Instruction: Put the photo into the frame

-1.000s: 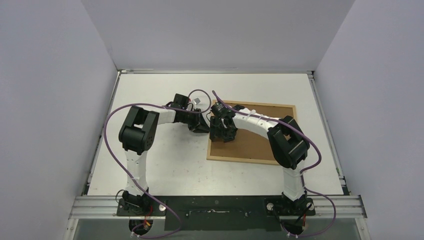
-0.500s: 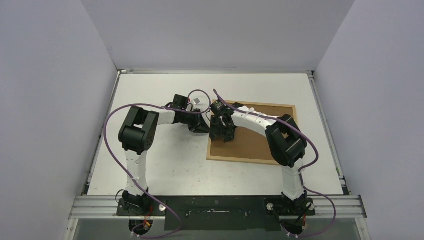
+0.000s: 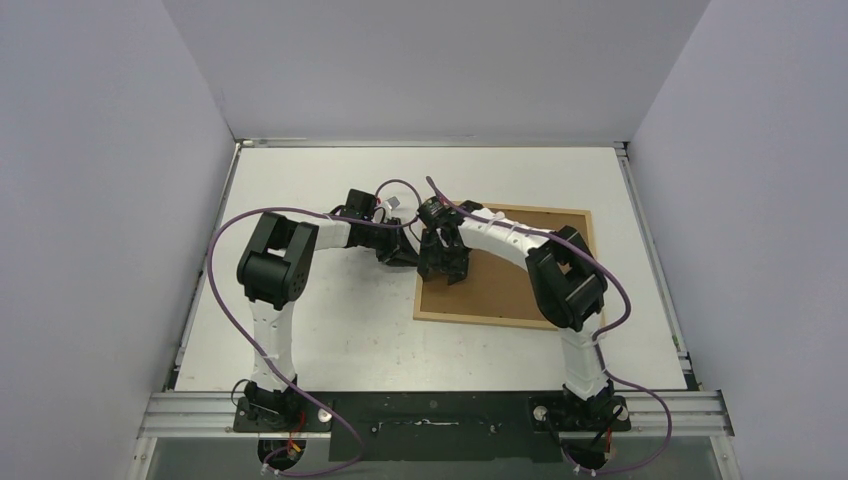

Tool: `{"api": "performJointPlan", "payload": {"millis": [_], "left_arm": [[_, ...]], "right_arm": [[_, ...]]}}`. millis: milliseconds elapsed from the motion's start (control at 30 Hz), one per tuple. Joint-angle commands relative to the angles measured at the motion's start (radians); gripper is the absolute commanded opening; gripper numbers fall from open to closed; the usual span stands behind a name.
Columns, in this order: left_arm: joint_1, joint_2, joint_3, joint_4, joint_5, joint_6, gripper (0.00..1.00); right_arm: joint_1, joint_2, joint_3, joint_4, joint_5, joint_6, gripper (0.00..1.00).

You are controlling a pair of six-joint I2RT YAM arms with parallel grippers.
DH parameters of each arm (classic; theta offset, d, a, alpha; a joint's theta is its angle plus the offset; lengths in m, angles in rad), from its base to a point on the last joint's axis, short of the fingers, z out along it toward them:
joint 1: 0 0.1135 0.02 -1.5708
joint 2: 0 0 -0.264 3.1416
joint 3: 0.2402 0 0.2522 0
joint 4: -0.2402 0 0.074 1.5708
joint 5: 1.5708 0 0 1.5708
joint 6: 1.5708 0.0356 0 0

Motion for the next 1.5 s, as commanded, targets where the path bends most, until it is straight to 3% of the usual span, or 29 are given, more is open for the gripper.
{"api": "performJointPlan", "payload": {"millis": [0, 167, 333, 433, 800, 1100, 1200, 1467], "left_arm": [[-0.011, 0.04, -0.03, -0.04, -0.093, 0.019, 0.17], [-0.011, 0.037, -0.035, -0.029, -0.099, 0.005, 0.17], [-0.011, 0.043, -0.03, -0.026, -0.101, 0.002, 0.17], [-0.011, 0.046, -0.025, -0.022, -0.102, -0.004, 0.16], [-0.011, 0.049, -0.007, -0.028, -0.106, -0.008, 0.16], [-0.011, 0.064, 0.016, -0.049, -0.101, 0.004, 0.16], [-0.01, 0.064, 0.016, -0.05, -0.102, 0.006, 0.16], [-0.008, 0.07, 0.021, -0.051, -0.096, 0.009, 0.16]], "right_arm": [[-0.007, 0.14, -0.03, 0.04, 0.12, -0.017, 0.59], [-0.001, 0.165, 0.007, -0.02, 0.164, -0.032, 0.56], [0.0, 0.181, 0.026, -0.034, 0.175, -0.043, 0.43], [0.002, 0.184, 0.027, -0.033, 0.174, -0.048, 0.42], [-0.004, 0.091, -0.019, 0.066, 0.12, -0.094, 0.49], [-0.027, 0.033, -0.092, 0.138, 0.052, -0.099, 0.46], [-0.029, 0.008, -0.1, 0.168, 0.038, -0.098, 0.52], [-0.028, 0.077, -0.053, 0.117, 0.052, -0.109, 0.57]]}}
